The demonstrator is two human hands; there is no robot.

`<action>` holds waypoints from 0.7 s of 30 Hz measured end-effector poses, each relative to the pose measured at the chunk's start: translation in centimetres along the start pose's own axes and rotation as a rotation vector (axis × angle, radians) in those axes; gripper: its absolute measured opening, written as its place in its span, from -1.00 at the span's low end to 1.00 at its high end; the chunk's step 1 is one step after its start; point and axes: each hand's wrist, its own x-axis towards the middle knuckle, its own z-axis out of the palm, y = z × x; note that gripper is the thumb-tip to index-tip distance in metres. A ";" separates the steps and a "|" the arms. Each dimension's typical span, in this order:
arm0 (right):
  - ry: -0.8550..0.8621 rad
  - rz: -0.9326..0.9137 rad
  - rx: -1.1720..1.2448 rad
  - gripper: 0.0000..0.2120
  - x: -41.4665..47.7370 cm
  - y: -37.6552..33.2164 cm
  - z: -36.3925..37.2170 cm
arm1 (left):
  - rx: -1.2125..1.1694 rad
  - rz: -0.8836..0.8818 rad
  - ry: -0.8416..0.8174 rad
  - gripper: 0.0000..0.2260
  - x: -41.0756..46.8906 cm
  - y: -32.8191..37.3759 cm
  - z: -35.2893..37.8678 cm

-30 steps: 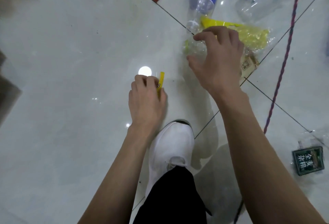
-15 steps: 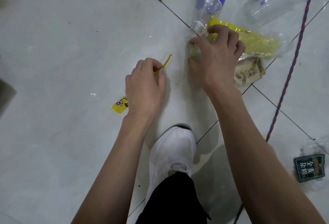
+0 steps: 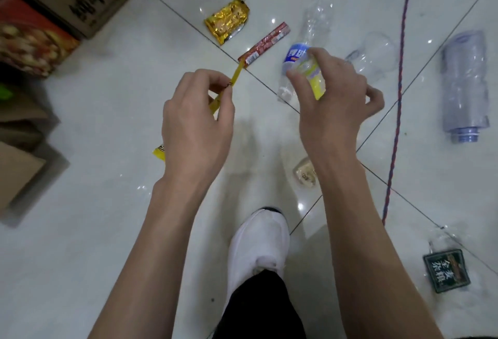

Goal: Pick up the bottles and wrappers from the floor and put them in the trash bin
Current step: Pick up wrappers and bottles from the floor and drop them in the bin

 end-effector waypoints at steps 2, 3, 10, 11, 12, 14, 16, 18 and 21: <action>0.020 0.035 0.057 -0.67 -0.4 -2.1 -2.5 | 0.005 0.038 0.036 -0.90 0.4 2.1 -3.1; 0.024 0.048 0.084 -0.67 -0.6 -3.3 -4.2 | 0.018 0.055 0.052 -0.91 0.4 3.4 -4.9; 0.008 0.117 0.242 -0.70 -2.4 -14.4 -23.8 | 0.037 0.118 0.027 -0.93 -0.3 17.5 -20.6; 0.015 0.124 0.253 -0.69 -2.6 -16.3 -27.3 | 0.032 0.123 0.019 -0.93 -0.5 20.2 -23.2; 0.022 0.132 0.263 -0.69 -2.9 -18.2 -30.9 | 0.025 0.125 0.009 -0.92 -0.7 23.0 -25.8; 0.035 0.149 0.279 -0.70 -3.6 -22.3 -38.4 | -0.001 0.131 -0.013 -0.92 -1.4 28.7 -31.3; 0.060 0.156 0.297 -0.70 -4.6 -26.4 -45.9 | -0.037 0.137 -0.030 -0.93 -2.2 34.3 -36.8; 0.095 0.149 0.307 -0.69 -5.8 -30.5 -53.2 | -0.071 0.154 -0.043 -0.93 -3.2 39.6 -42.4; 0.120 0.128 0.349 -0.69 -8.5 -35.5 -62.5 | -0.114 0.208 -0.054 -0.93 -5.2 46.1 -50.1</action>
